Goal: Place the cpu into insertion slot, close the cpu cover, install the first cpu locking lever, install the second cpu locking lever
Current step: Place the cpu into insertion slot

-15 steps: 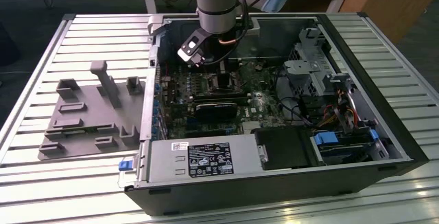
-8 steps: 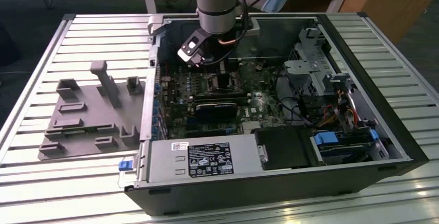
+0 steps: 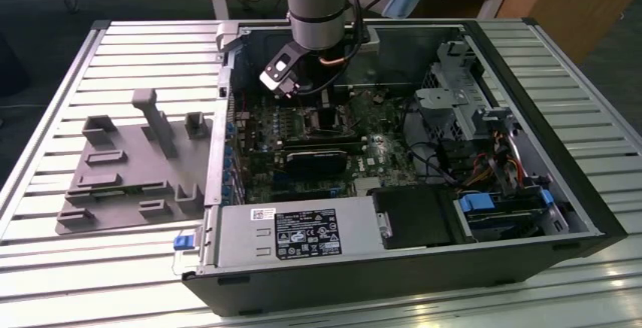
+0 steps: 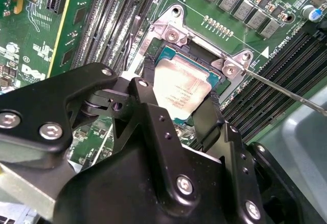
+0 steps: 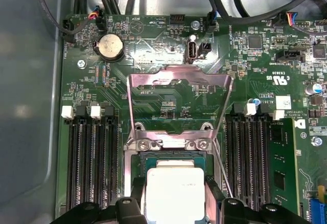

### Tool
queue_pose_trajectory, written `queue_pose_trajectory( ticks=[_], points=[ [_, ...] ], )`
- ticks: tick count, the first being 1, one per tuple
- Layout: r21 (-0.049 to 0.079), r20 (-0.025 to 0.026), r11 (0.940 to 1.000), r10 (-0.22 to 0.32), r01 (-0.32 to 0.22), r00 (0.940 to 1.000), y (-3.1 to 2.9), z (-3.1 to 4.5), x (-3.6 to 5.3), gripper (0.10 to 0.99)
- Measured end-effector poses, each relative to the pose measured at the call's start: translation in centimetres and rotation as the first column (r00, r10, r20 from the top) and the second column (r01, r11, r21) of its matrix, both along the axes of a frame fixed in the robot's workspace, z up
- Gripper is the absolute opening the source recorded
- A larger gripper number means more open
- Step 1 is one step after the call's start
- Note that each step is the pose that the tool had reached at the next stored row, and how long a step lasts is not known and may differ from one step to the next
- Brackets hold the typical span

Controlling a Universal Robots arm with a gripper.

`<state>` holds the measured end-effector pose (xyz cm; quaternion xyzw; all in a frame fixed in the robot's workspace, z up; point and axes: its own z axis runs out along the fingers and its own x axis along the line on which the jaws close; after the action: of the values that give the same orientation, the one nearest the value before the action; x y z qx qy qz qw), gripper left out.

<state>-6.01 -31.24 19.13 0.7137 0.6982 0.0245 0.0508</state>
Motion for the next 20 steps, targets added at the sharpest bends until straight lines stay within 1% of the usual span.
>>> queue_pose_trajectory(
  ticks=[20],
  points=[
    [0.000, 0.0002, 1.0000, 0.001, -0.001, 1.0000, 0.02, -0.07, 0.12, 0.541]
  ],
)
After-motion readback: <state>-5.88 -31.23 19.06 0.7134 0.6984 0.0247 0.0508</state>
